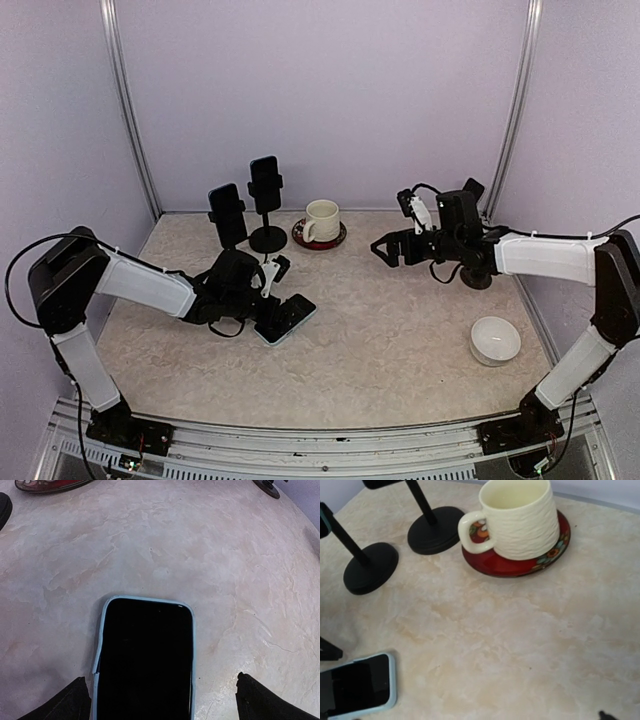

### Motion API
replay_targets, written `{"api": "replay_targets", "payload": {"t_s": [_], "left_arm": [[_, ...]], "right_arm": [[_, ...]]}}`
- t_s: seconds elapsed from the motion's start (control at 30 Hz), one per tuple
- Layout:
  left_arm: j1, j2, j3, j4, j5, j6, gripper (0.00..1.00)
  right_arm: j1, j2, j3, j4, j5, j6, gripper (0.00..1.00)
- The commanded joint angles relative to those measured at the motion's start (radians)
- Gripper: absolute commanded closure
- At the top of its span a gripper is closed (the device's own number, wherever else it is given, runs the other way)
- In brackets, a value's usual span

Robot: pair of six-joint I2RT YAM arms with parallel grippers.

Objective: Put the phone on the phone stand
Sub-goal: Pick up the phone from the center of the board.

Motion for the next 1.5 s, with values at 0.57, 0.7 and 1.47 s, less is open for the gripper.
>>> {"api": "replay_targets", "payload": {"t_s": [0.57, 0.7, 1.47], "left_arm": [[0.007, 0.07, 0.01, -0.027, -0.032, -0.008, 0.01], [0.005, 0.072, 0.009, -0.031, -0.01, -0.015, 0.01], [-0.108, 0.124, 0.057, -0.169, -0.176, 0.025, 0.05]], "right_arm": [[0.033, 0.021, 0.013, -0.004, 0.001, 0.007, 0.0], [0.035, 0.018, 0.019, -0.008, 0.004, -0.003, 0.0], [0.038, 0.024, 0.005, 0.008, -0.016, 0.0, 0.0]]}}
